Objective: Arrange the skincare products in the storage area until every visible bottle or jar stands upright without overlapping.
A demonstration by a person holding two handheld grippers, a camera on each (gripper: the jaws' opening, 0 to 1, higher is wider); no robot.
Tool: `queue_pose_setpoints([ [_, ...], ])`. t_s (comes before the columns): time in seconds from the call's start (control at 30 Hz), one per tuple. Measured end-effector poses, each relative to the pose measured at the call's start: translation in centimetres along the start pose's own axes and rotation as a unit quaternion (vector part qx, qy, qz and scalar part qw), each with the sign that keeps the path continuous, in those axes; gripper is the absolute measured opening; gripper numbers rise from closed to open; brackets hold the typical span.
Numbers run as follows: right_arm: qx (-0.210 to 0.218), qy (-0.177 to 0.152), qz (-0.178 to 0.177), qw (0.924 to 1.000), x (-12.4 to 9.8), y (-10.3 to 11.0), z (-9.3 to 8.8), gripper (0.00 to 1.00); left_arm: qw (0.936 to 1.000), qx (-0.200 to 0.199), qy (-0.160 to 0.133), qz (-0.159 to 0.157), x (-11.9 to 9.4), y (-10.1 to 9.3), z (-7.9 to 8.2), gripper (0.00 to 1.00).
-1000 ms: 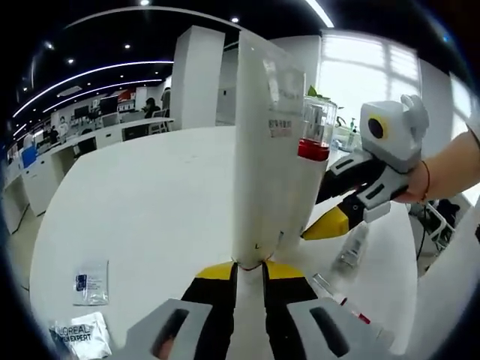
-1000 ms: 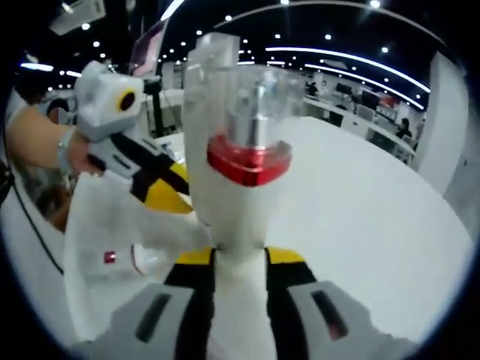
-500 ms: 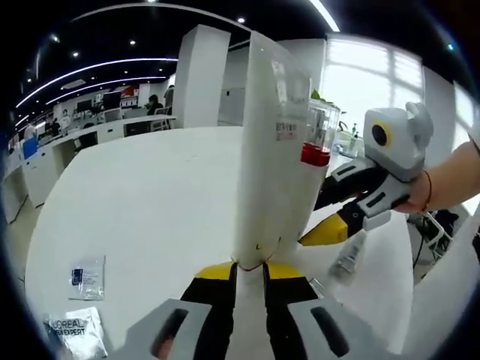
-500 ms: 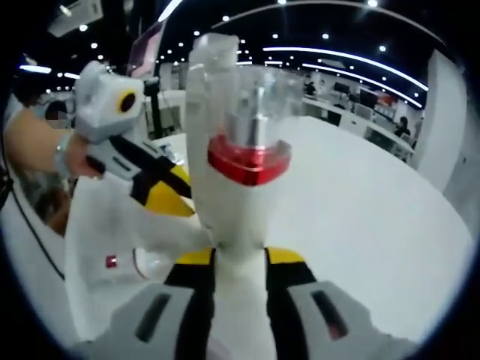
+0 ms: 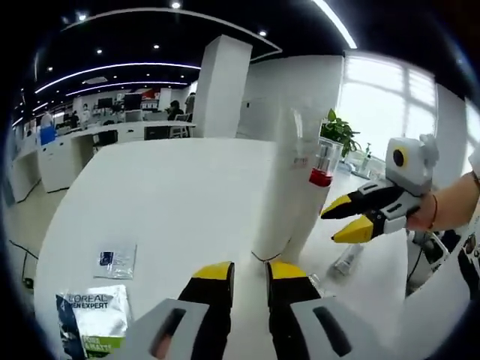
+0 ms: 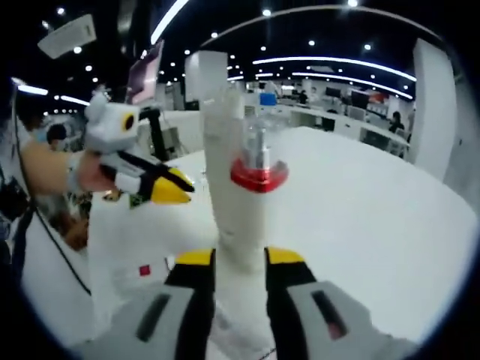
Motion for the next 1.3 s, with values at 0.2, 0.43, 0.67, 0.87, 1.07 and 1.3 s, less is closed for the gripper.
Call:
queue_pose_setpoints([
  [0.2,0.025,0.018,0.048,0.9984,-0.8,2.4,-1.6,0.21,0.9995,-0.026,-0.012,-0.011,-2.3,-1.7,-0.5,0.19],
  [0.43,0.022,0.087,0.113,0.9895,-1.1,5.2,-4.8,0.07,0.9974,-0.041,0.014,-0.057,-4.3,-5.0,-3.0,0.25],
  [0.67,0.010,0.107,0.131,0.9856,-0.3,6.2,-5.8,0.01,0.9946,-0.040,0.041,-0.086,-4.5,-7.2,-4.4,0.32],
  [0.87,0.010,0.121,0.141,0.9827,0.3,6.7,-6.3,0.01,0.9934,-0.027,0.063,-0.092,-4.2,-8.3,-5.3,0.32],
  [1.07,0.007,0.129,0.153,0.9798,0.8,7.8,-6.8,0.02,0.9927,-0.020,0.071,-0.095,-4.1,-8.4,-5.4,0.33],
  [1.3,-0.009,0.120,0.161,0.9796,1.1,8.4,-6.6,0.07,0.9928,-0.011,0.079,-0.090,-3.7,-8.3,-5.5,0.33],
])
Point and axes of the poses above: the point that each gripper's makers call its tool centre point, and the gripper's own axes: x roughly forward along the fingers, y roughly to its left, z roughly out of its top, the point moved 7 cm from there along -x, roughly backward along the fingers, and after that the axes turned 12 degrees about x, right-handed, at the moved point
